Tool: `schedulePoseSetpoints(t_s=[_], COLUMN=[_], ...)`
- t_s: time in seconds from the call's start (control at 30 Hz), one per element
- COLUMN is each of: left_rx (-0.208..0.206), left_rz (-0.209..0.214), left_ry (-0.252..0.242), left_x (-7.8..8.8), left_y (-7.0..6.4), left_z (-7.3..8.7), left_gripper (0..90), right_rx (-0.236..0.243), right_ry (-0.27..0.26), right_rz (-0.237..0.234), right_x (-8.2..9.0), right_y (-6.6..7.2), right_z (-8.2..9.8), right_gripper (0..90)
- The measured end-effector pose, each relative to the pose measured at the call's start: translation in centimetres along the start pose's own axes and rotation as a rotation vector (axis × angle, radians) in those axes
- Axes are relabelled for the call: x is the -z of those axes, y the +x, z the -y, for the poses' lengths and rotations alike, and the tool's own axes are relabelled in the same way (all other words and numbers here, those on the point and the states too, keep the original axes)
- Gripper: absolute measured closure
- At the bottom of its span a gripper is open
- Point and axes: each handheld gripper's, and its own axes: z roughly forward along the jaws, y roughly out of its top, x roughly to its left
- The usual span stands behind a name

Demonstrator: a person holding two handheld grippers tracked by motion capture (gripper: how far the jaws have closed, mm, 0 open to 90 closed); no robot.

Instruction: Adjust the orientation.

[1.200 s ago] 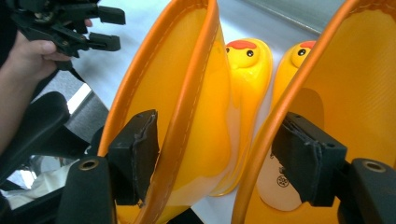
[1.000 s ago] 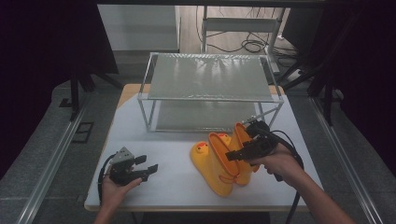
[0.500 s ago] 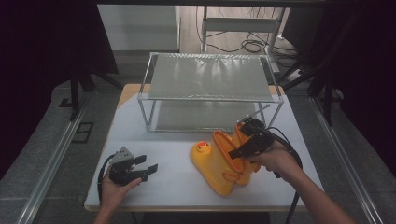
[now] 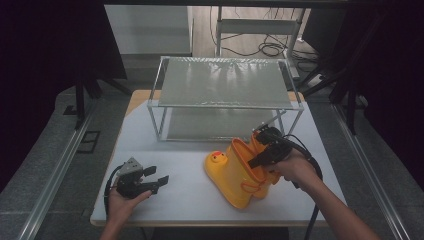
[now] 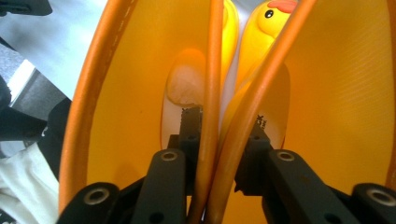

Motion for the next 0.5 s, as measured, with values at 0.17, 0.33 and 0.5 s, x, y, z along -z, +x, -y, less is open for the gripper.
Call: schedulePoseSetpoints(t_s=[0.17,0.33,0.5], left_rx=[-0.001,0.000,-0.001], left_rz=[-0.001,-0.002,-0.003], left_ry=[0.000,0.001,0.002], left_x=[0.01,-0.03,-0.02], left_y=[-0.01,0.01,0.01], left_z=[0.00,0.02,0.01], left_gripper=[34.0,33.9,34.0], right_rx=[0.000,-0.017,-0.025], right_ry=[-0.003,-0.016,-0.025], right_rz=[-0.007,-0.030,-0.047], right_x=[0.02,0.06,0.09], right_y=[-0.25,-0.59,-0.95], right_z=[0.05,0.19,0.20], right_gripper=[82.7,84.1,84.7])
